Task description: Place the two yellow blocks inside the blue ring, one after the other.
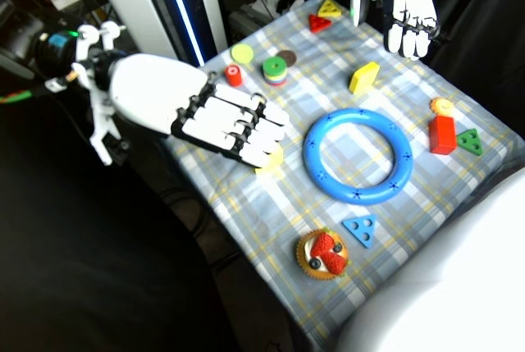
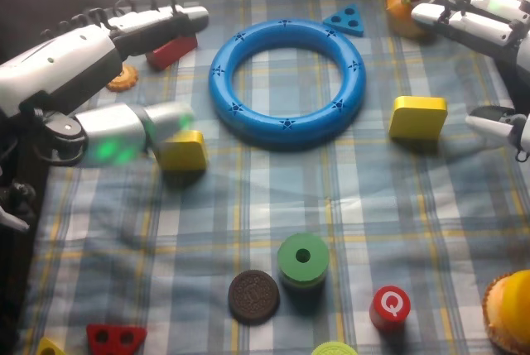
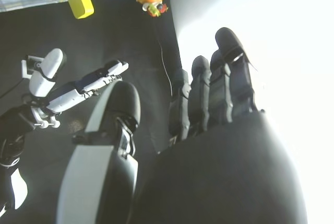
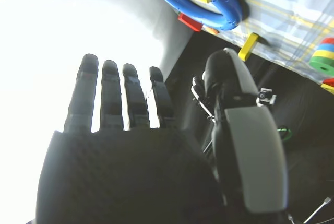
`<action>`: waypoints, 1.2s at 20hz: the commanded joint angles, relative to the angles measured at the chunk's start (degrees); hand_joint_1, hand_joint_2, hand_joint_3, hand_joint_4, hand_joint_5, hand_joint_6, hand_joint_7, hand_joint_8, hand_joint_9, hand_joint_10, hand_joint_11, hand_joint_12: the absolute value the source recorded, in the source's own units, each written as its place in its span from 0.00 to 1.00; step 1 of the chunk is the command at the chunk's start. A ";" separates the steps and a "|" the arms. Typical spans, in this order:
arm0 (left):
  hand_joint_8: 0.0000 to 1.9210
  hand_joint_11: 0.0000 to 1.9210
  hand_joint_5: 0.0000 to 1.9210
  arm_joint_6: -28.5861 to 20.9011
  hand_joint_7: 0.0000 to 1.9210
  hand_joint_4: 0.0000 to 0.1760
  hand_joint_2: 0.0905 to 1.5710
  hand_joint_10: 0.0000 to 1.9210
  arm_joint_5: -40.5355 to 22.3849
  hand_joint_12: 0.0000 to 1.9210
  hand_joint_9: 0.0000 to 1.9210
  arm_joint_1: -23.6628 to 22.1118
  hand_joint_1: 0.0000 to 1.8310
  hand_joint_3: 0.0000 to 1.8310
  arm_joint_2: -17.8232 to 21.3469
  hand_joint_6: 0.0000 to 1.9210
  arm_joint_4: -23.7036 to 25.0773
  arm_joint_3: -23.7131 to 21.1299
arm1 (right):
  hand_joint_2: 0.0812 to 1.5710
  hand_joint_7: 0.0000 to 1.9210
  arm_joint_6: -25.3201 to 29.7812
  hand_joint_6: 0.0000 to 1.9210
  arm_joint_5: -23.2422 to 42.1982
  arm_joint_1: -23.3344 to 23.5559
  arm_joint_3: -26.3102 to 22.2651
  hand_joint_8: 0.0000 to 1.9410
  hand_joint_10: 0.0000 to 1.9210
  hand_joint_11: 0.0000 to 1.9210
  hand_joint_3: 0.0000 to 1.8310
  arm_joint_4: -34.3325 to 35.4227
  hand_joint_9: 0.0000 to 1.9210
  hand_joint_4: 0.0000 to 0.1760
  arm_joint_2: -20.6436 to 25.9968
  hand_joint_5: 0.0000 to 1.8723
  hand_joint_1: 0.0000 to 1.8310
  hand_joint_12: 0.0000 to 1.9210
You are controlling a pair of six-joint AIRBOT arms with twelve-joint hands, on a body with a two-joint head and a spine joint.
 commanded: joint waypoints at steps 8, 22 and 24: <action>0.01 0.00 0.06 5.07 0.02 0.36 0.63 0.00 -3.27 0.00 0.00 -0.57 0.47 0.00 -0.64 0.02 -3.28 0.55 | 0.84 0.00 0.60 0.00 7.43 0.07 0.14 0.00 0.00 0.00 0.00 0.16 0.00 0.00 -0.24 0.00 0.24 0.05; 0.49 0.06 0.46 18.44 0.50 0.00 0.70 0.37 8.61 0.87 0.41 -2.10 0.65 0.00 -8.78 0.39 -14.58 7.14 | 0.84 0.00 0.93 0.00 7.76 -1.02 0.21 0.00 0.00 0.00 0.00 1.68 0.00 0.00 -0.46 0.00 0.24 0.19; 0.63 0.03 0.43 18.44 0.49 0.00 0.73 0.54 8.06 0.95 0.37 -2.35 0.66 0.00 -8.74 0.56 -14.43 7.02 | 0.83 0.00 1.00 0.00 7.76 -1.13 0.21 0.00 0.00 0.00 0.00 1.75 0.00 0.00 -0.49 0.00 0.25 0.16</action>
